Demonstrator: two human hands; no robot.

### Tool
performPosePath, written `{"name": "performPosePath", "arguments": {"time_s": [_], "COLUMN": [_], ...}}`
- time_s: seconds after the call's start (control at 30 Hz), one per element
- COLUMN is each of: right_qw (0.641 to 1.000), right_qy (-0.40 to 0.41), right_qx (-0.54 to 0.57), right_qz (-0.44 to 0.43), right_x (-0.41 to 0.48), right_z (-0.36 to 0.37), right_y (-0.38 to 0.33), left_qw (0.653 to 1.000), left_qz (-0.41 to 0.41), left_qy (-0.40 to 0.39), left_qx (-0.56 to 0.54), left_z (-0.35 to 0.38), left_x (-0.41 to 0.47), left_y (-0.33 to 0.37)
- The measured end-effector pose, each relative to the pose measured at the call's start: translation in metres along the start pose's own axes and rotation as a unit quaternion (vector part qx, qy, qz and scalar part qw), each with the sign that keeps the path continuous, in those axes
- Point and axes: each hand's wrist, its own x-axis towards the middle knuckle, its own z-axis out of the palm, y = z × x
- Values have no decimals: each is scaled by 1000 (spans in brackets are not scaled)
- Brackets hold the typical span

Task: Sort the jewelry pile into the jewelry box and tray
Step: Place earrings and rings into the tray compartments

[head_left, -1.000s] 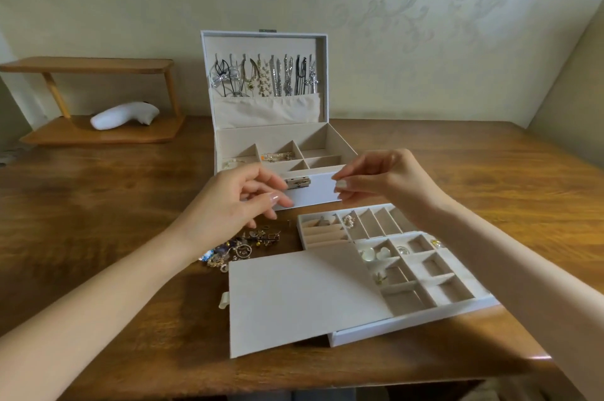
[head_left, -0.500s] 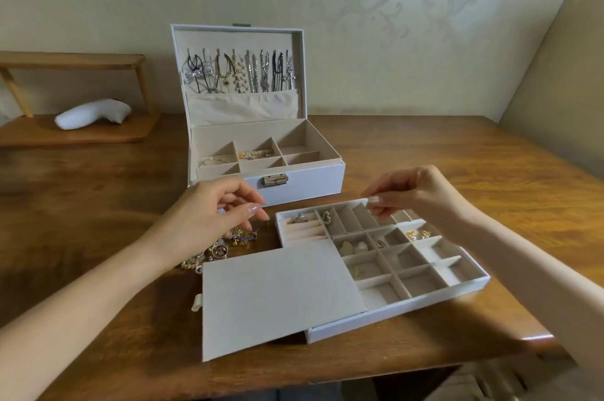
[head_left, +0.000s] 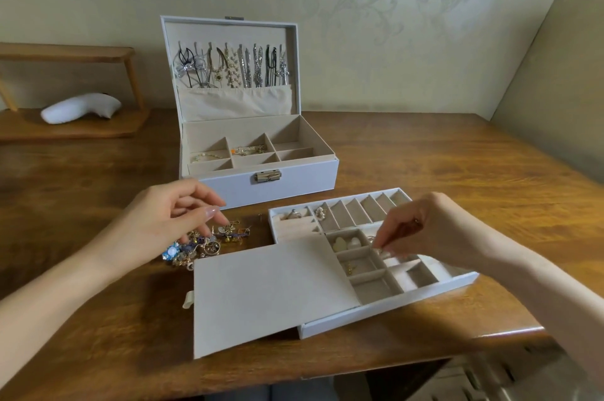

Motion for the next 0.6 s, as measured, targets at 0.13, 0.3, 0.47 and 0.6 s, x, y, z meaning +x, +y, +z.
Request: {"name": "performPosePath", "arguments": {"time_s": [0.13, 0.3, 0.47, 0.6], "right_qw": [998, 992, 983, 988], "right_qy": [-3, 16, 21, 100], "right_qx": [-67, -124, -173, -105], "right_qz": [18, -13, -51, -59], "right_x": [-7, -9, -9, -11], "right_z": [0, 6, 5, -19], "right_y": [2, 6, 7, -7], "left_qw": [1000, 1000, 1000, 1000], "left_qz": [1, 1, 9, 14], "left_qy": [-4, -3, -3, 11], "left_qx": [-2, 4, 13, 22], "left_z": [1, -1, -3, -5], "left_x": [-1, -2, -2, 1], "left_y": [0, -1, -4, -3]}}
